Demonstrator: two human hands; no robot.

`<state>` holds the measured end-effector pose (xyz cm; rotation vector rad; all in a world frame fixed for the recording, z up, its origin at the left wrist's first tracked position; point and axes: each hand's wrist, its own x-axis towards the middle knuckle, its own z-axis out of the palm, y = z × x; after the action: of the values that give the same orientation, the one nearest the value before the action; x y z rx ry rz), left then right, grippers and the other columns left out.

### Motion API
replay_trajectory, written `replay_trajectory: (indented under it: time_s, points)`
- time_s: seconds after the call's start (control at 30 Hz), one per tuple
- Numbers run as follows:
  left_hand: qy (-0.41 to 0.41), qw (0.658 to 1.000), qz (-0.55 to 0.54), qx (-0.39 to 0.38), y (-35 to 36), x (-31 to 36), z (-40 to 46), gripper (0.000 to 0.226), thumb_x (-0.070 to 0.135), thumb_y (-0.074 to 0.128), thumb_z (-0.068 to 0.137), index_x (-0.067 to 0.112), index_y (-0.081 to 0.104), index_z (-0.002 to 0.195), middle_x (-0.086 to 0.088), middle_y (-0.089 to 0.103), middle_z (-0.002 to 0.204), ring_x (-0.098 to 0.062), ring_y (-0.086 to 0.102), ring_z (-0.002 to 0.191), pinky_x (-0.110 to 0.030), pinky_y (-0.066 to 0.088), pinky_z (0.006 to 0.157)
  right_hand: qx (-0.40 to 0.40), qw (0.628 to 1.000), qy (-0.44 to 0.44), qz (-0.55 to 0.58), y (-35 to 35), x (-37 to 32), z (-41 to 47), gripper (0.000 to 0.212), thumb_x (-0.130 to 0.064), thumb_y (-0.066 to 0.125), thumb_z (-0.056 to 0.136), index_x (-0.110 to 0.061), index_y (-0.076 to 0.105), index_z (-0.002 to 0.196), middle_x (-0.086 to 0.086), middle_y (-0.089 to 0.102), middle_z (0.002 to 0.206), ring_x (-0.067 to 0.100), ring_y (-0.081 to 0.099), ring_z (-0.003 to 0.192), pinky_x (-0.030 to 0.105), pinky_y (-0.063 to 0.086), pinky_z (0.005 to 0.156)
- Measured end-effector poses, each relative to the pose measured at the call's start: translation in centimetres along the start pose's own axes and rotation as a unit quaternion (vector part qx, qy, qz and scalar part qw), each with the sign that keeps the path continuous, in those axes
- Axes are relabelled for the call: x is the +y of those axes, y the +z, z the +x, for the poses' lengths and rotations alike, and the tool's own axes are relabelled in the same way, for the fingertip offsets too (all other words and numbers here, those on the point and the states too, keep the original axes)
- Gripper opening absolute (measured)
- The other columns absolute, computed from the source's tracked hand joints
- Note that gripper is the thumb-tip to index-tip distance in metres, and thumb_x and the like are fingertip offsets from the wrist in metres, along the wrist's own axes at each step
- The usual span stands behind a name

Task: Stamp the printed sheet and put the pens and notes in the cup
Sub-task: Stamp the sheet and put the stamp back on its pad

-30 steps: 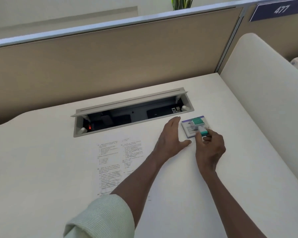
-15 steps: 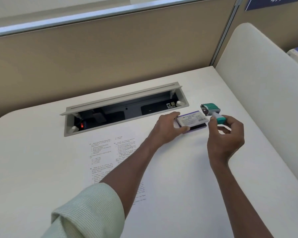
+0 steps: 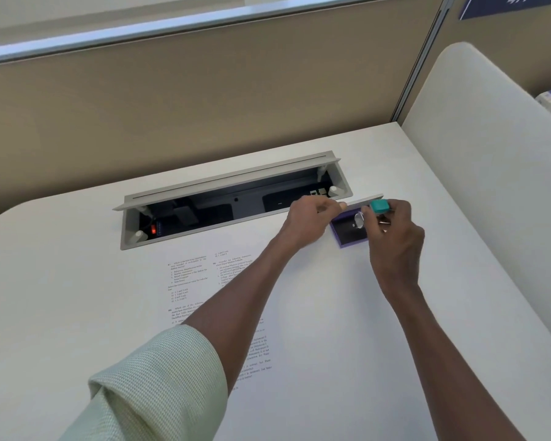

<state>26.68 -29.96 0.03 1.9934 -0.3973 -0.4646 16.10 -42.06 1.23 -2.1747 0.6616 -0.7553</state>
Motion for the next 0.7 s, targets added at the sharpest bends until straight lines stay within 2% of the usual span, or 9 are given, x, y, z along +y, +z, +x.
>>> replay_trajectory:
  time_s: [0.1,0.17,0.27,0.5,0.7]
  points:
    - [-0.003,1.000,-0.016,0.014,0.2,0.2,0.2,0.031,0.044,0.061,0.091,0.019,0.073,0.107,0.001,0.070,0.114,-0.003,0.057,0.089,-0.015,0.043,0.061,-0.037,0.996,-0.021,-0.075,0.9,0.1,0.2,0.033,-0.033,0.061,0.096,-0.007,0.052,0.115,0.013,0.072,0.102,0.028,0.070,0.087,0.010,0.036,0.053]
    - [-0.009,1.000,-0.021,0.019,0.2,0.3,0.3,0.031,0.041,0.062,0.091,0.018,0.073,0.109,-0.001,0.069,0.117,-0.004,0.056,0.087,-0.013,0.041,0.058,-0.060,0.991,-0.032,-0.111,1.4,0.3,-0.1,0.033,-0.029,0.059,0.096,-0.005,0.052,0.118,0.016,0.072,0.102,0.032,0.069,0.088,0.017,0.037,0.056]
    - [-0.012,0.999,-0.025,0.025,0.2,0.3,0.4,0.032,0.040,0.064,0.090,0.017,0.073,0.110,-0.002,0.069,0.118,-0.007,0.055,0.091,-0.014,0.040,0.059,-0.066,0.989,-0.042,-0.128,1.7,0.6,-0.3,0.034,-0.026,0.057,0.098,-0.003,0.053,0.122,0.018,0.071,0.102,0.034,0.067,0.088,0.024,0.040,0.065]
    - [-0.037,0.997,-0.044,0.044,0.6,0.2,0.4,0.028,0.040,0.066,0.088,0.019,0.075,0.106,-0.002,0.070,0.115,-0.009,0.056,0.091,-0.020,0.043,0.065,-0.050,0.984,-0.060,-0.158,2.2,0.9,-0.4,0.035,-0.023,0.059,0.097,0.001,0.056,0.122,0.020,0.071,0.091,0.036,0.066,0.079,0.026,0.037,0.064]
    - [-0.052,0.997,-0.033,0.053,0.8,0.4,0.4,0.024,0.039,0.068,0.087,0.020,0.077,0.099,0.000,0.072,0.112,-0.005,0.058,0.084,-0.025,0.049,0.070,-0.046,0.984,-0.060,-0.163,2.4,0.9,-0.1,0.030,-0.025,0.059,0.097,0.000,0.059,0.113,0.020,0.070,0.083,0.036,0.063,0.071,0.027,0.033,0.060]
